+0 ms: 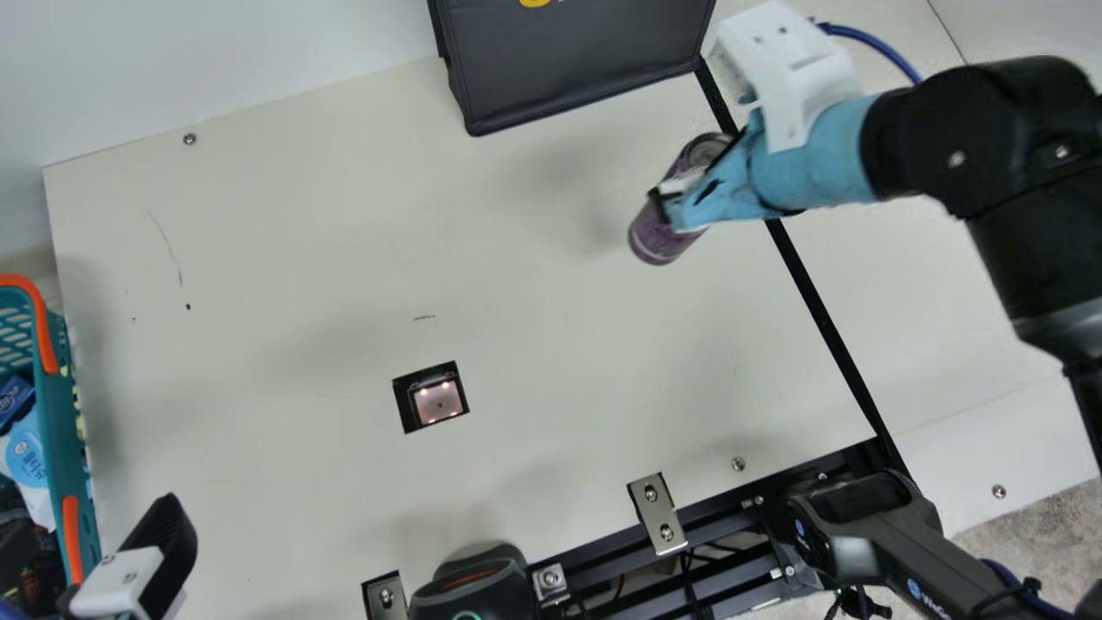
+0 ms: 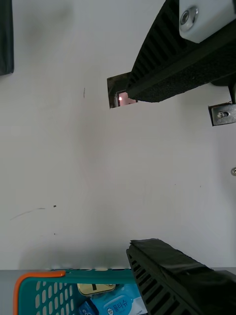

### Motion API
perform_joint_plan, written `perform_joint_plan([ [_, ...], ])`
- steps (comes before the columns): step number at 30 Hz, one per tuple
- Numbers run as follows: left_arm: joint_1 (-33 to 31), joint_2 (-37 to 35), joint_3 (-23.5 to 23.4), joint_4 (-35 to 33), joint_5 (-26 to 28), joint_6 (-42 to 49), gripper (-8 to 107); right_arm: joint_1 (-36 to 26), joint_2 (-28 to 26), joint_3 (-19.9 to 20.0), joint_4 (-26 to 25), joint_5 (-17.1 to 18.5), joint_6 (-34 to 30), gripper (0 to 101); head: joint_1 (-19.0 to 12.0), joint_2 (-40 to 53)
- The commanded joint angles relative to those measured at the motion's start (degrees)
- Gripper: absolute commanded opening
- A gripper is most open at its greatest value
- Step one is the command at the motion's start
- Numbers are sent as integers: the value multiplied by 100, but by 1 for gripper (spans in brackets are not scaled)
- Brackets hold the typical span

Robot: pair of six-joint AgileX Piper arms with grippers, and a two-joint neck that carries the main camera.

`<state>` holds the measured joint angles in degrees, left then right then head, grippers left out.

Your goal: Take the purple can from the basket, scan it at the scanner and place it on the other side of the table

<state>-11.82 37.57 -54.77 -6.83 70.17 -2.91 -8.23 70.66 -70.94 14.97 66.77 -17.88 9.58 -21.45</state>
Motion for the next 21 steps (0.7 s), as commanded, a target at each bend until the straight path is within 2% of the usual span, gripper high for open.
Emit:
perform_joint_plan([
  [1,0,0,0,0,0,0,90,-1186,177,-81,221,22,-1223,0,-166,-13],
  [6,0,0,0,0,0,0,90,-1990,705,-392,354,-56,-2026,0,-166,-13],
  [10,0,0,0,0,0,0,90,-2346,1145,-692,342,-202,-2367,0,-166,-13],
  [15,0,0,0,0,0,0,90,-2535,1706,-1133,161,-452,-2416,0,-166,-13],
  [21,0,0,0,0,0,0,90,-2498,2398,-1792,-185,-665,-2074,0,-166,-13],
])
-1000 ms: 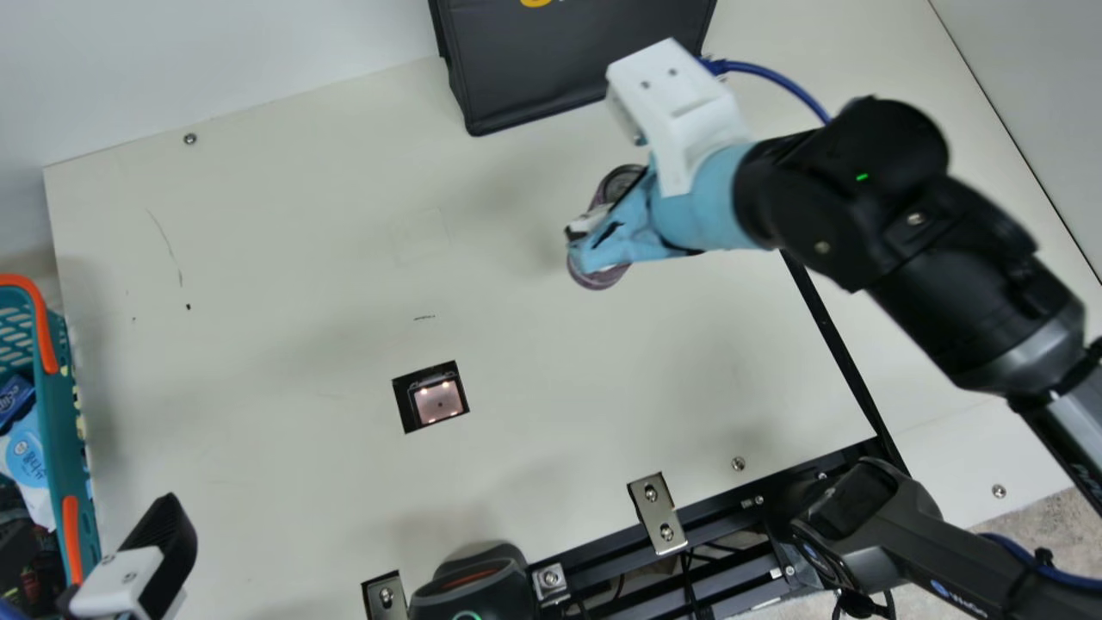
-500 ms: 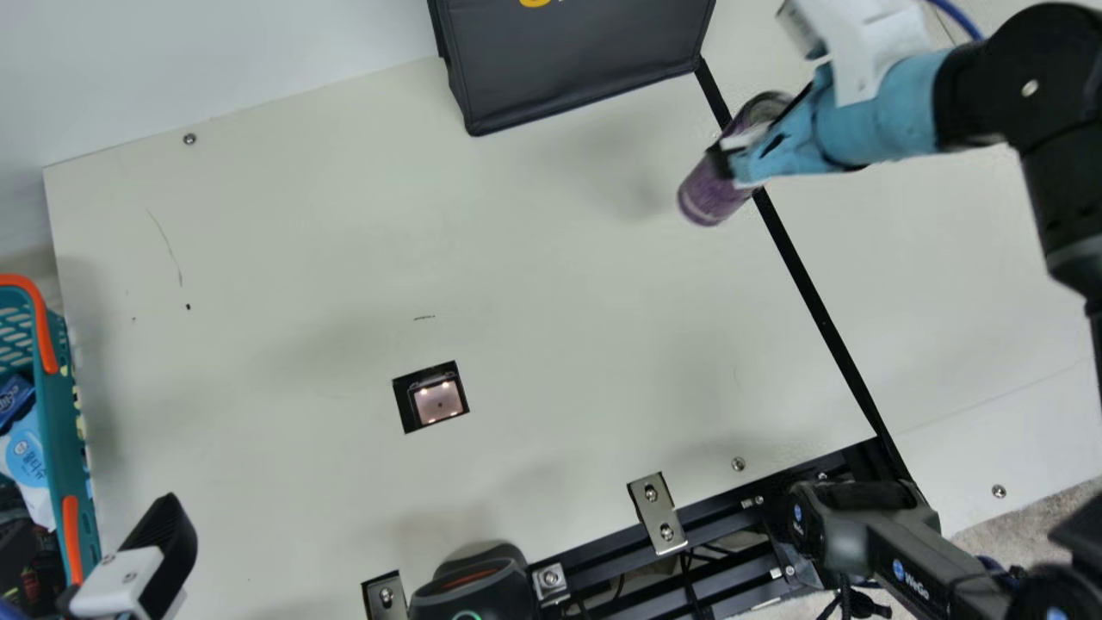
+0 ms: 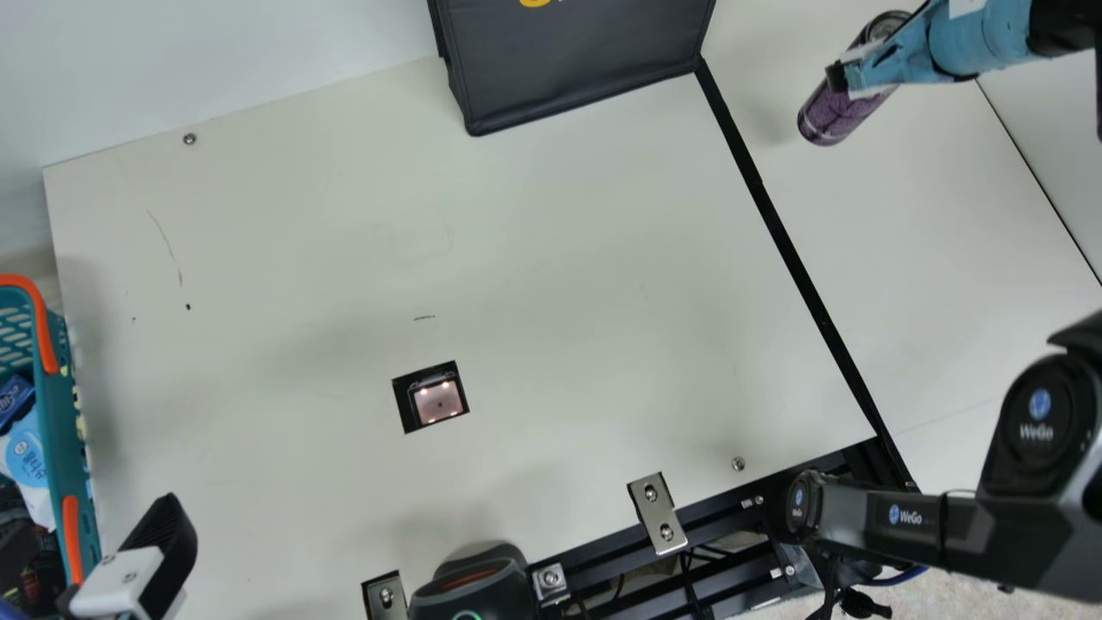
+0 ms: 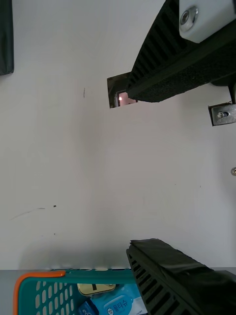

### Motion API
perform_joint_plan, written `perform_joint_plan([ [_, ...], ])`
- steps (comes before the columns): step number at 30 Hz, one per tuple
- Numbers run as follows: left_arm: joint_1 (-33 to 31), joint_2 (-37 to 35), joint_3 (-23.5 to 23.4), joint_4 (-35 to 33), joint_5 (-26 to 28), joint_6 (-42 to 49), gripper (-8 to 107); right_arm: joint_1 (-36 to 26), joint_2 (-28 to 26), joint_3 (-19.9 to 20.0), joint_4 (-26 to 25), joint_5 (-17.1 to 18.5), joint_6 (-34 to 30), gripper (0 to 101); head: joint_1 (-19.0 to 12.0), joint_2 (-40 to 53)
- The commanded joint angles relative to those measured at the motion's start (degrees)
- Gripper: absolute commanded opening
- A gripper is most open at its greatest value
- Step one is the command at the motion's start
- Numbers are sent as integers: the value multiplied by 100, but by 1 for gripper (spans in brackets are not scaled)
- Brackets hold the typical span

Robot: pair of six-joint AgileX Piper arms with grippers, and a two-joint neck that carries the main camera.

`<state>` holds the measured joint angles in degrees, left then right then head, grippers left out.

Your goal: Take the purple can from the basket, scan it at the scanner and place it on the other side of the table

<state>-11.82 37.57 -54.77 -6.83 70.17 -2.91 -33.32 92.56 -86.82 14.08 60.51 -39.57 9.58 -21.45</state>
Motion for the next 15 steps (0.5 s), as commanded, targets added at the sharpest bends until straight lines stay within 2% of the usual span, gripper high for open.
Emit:
perform_joint_plan([
  [1,0,0,0,0,0,0,90,26,329,-326,-159,-59,178,0,-166,-13],
  [8,0,0,0,0,0,0,90,42,1145,-1170,-522,-88,780,0,-166,-13],
  [15,0,0,0,0,0,0,90,-77,1817,-1942,-634,40,1275,0,-166,-13],
])
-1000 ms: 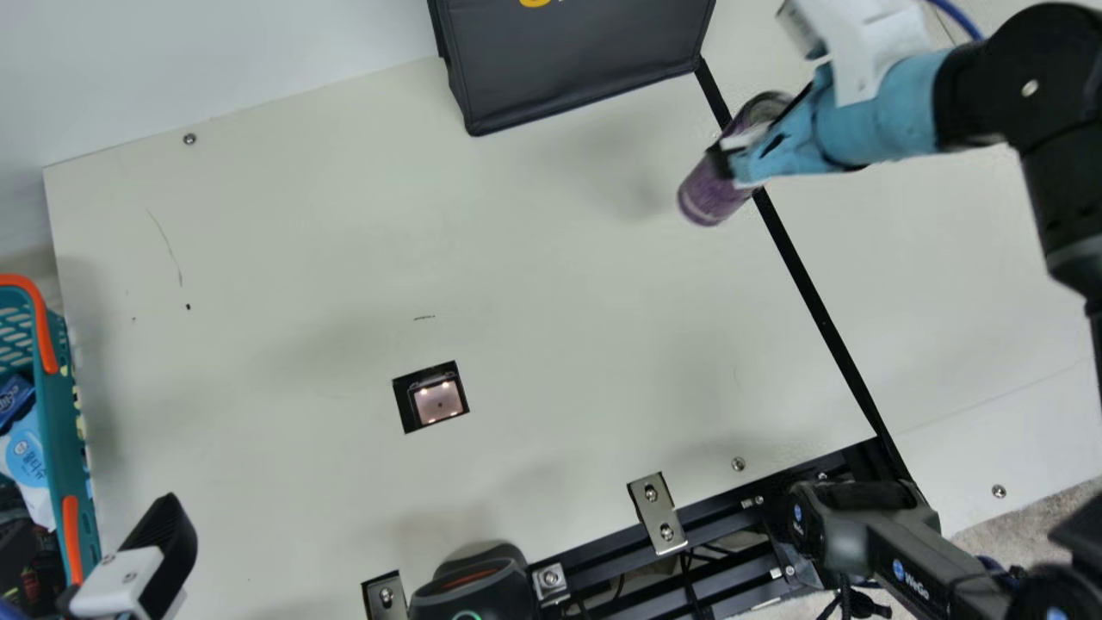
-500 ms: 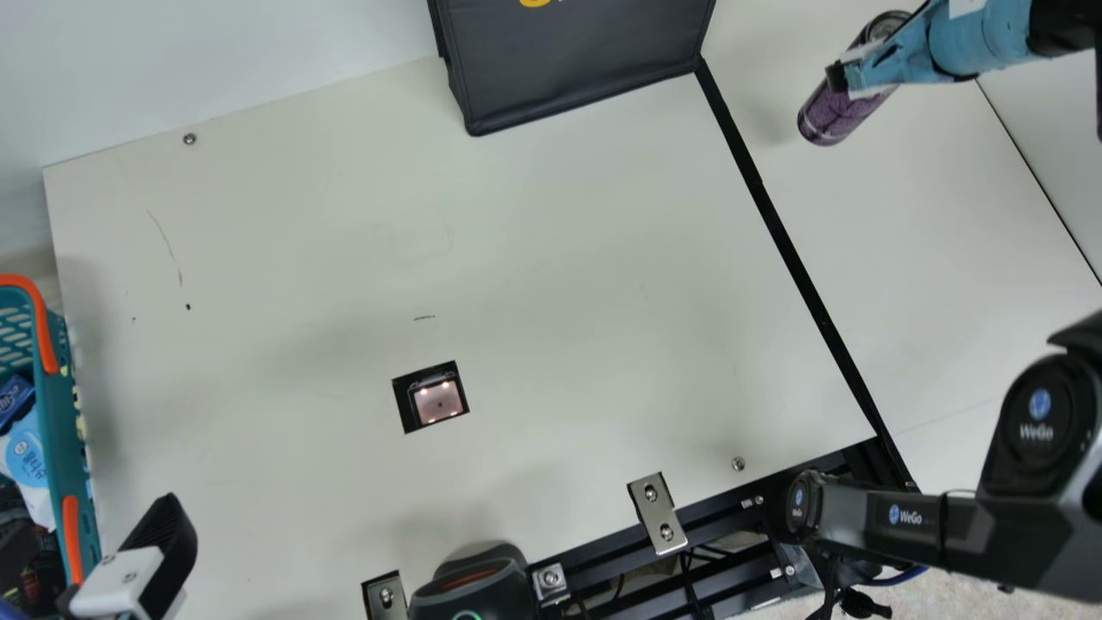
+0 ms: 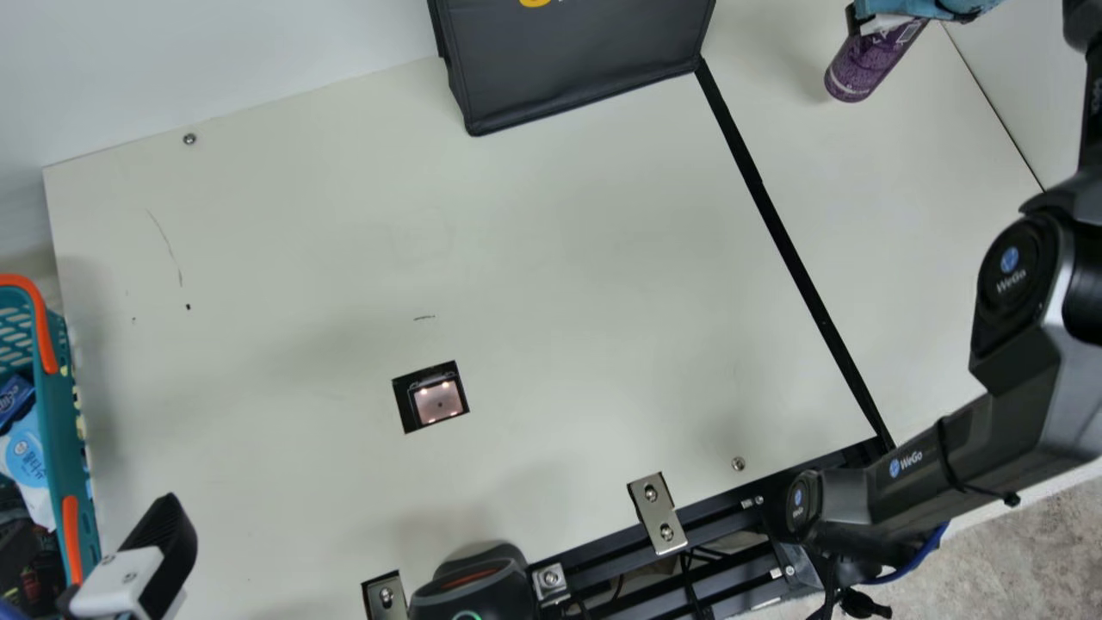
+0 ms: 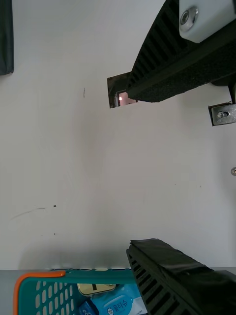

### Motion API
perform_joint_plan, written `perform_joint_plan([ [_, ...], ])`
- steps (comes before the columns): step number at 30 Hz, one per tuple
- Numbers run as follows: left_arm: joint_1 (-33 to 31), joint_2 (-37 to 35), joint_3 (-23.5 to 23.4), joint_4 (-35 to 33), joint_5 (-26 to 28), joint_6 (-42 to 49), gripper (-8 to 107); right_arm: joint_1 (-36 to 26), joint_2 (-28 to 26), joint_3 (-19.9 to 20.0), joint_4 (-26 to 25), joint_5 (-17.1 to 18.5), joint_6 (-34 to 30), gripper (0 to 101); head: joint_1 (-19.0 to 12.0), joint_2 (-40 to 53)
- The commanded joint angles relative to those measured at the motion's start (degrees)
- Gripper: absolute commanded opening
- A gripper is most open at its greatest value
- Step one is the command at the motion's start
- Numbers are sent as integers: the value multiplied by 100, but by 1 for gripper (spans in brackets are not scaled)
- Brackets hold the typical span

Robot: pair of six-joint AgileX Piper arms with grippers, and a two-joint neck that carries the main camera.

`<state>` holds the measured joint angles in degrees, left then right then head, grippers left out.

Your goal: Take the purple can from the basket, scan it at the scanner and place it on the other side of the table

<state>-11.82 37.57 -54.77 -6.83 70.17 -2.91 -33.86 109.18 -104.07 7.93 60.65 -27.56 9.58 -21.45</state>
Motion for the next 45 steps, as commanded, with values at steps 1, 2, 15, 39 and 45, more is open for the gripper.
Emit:
perform_joint_plan([
  [1,0,0,0,0,0,0,90,-47,238,-317,-26,43,131,0,-166,-13],
  [2,0,0,0,0,0,0,90,-73,321,-417,-28,61,184,0,-166,-13],
  [15,0,0,0,0,0,0,90,-394,1024,-1133,-1,96,407,0,-166,-13],
  [39,0,0,0,0,0,0,90,-451,1038,-749,-37,-123,315,43,-166,-13],
  [45,0,0,0,0,0,0,90,-449,978,-641,-78,-198,341,63,-166,-13],
])
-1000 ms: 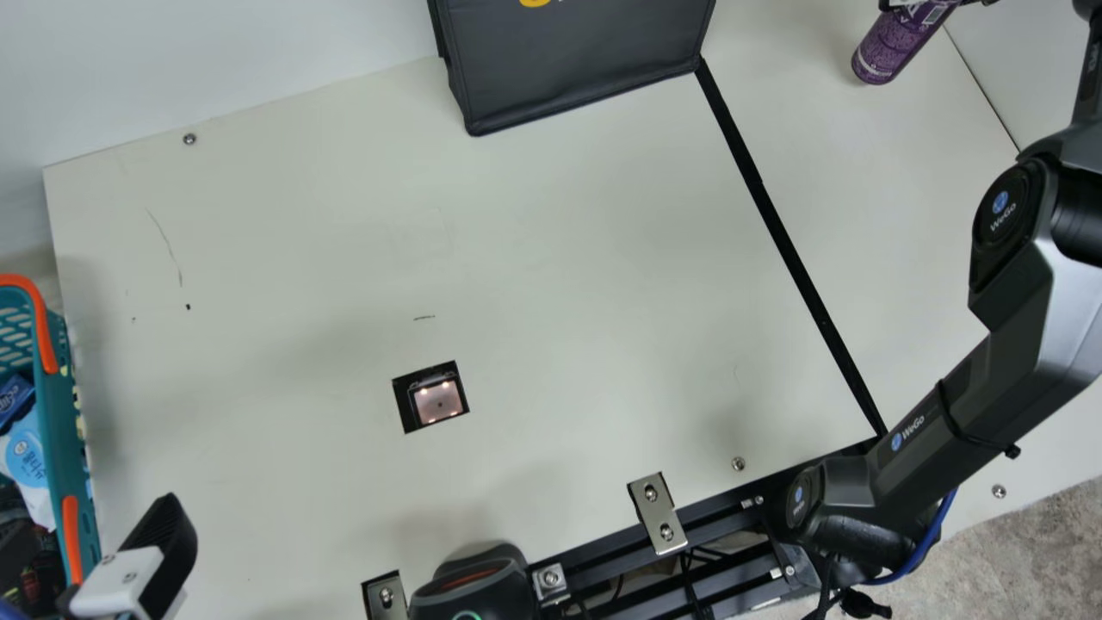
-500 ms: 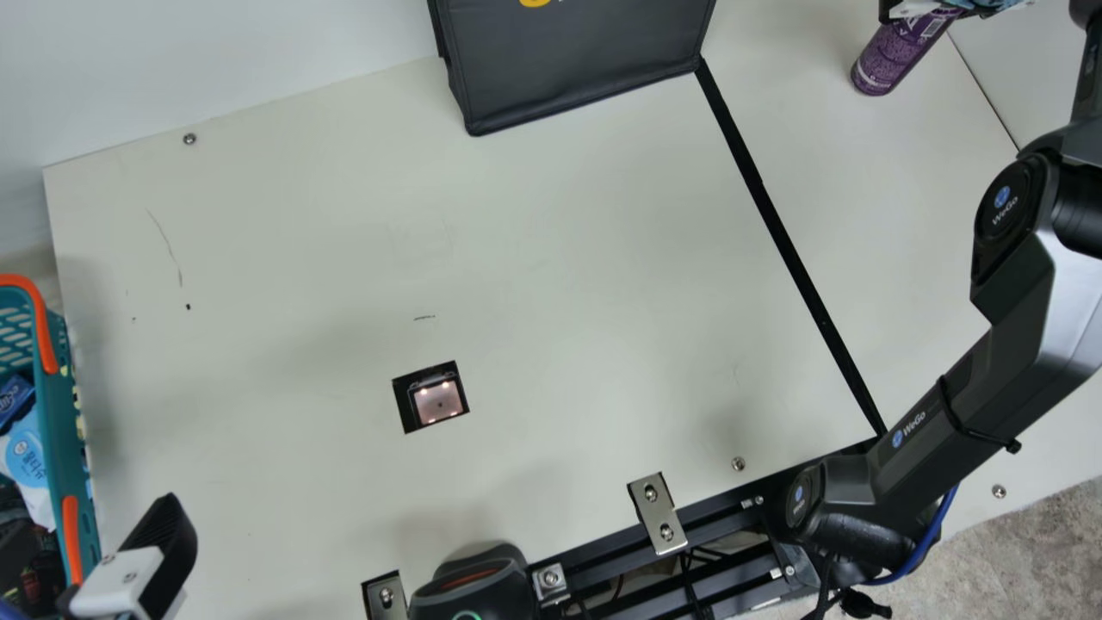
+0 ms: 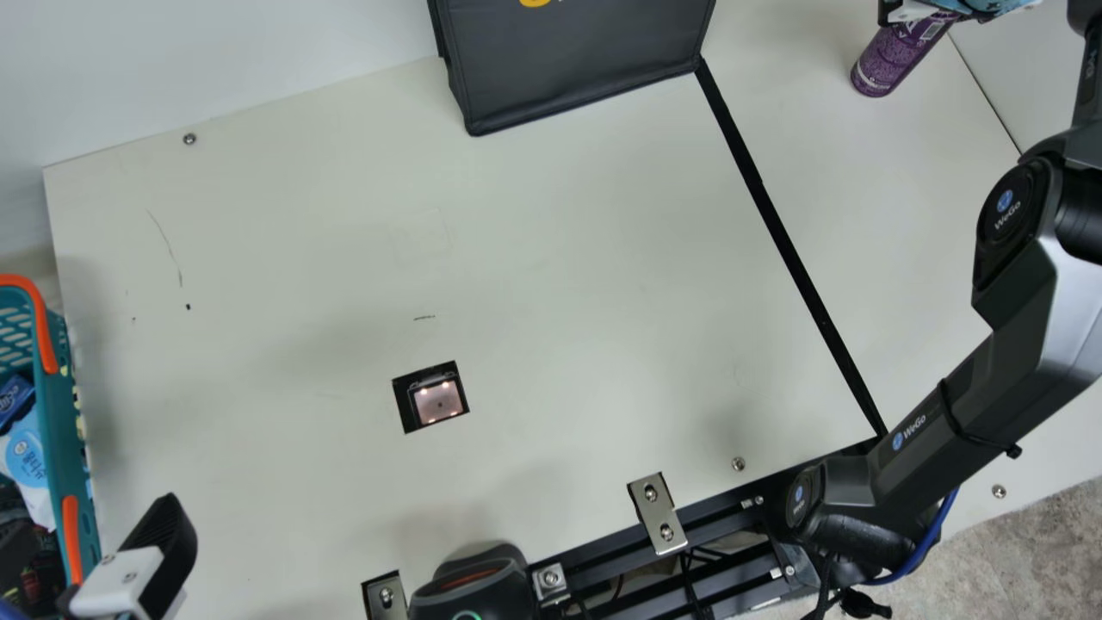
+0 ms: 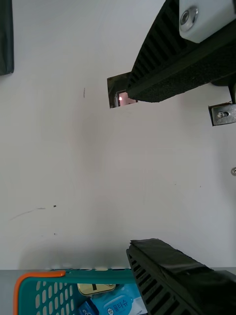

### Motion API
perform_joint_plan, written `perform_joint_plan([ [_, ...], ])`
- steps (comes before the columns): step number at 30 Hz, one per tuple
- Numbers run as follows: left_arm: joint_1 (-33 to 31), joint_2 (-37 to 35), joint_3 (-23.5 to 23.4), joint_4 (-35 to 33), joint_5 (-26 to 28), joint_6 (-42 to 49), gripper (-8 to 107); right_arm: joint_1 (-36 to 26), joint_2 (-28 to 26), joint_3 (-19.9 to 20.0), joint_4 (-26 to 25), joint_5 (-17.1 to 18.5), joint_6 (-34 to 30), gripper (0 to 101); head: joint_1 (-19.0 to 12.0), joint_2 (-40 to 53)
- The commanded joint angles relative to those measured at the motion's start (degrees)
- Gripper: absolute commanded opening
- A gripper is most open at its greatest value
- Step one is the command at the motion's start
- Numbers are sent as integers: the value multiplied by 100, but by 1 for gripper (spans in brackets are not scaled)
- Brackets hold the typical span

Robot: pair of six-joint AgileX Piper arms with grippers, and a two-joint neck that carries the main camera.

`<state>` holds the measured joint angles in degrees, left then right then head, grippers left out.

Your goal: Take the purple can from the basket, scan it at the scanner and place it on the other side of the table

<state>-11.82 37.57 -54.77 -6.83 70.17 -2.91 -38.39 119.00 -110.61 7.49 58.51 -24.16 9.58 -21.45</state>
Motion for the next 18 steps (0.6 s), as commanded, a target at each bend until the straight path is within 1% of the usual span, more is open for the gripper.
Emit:
perform_joint_plan([
  [1,0,0,0,0,0,0,90,3,-17,33,-40,-4,3,67,-166,-13],
  [9,0,0,0,0,0,0,90,3,-125,195,-109,-217,-41,93,-166,-13],
  [10,0,0,0,0,0,0,90,3,-141,220,-118,-241,-46,95,-166,-13],
  [14,0,0,0,0,0,0,90,-2,-239,411,-179,-351,-51,95,-166,-13],
  [18,0,0,0,0,0,0,90,-6,-408,808,-276,-525,-6,95,-166,-13],
])
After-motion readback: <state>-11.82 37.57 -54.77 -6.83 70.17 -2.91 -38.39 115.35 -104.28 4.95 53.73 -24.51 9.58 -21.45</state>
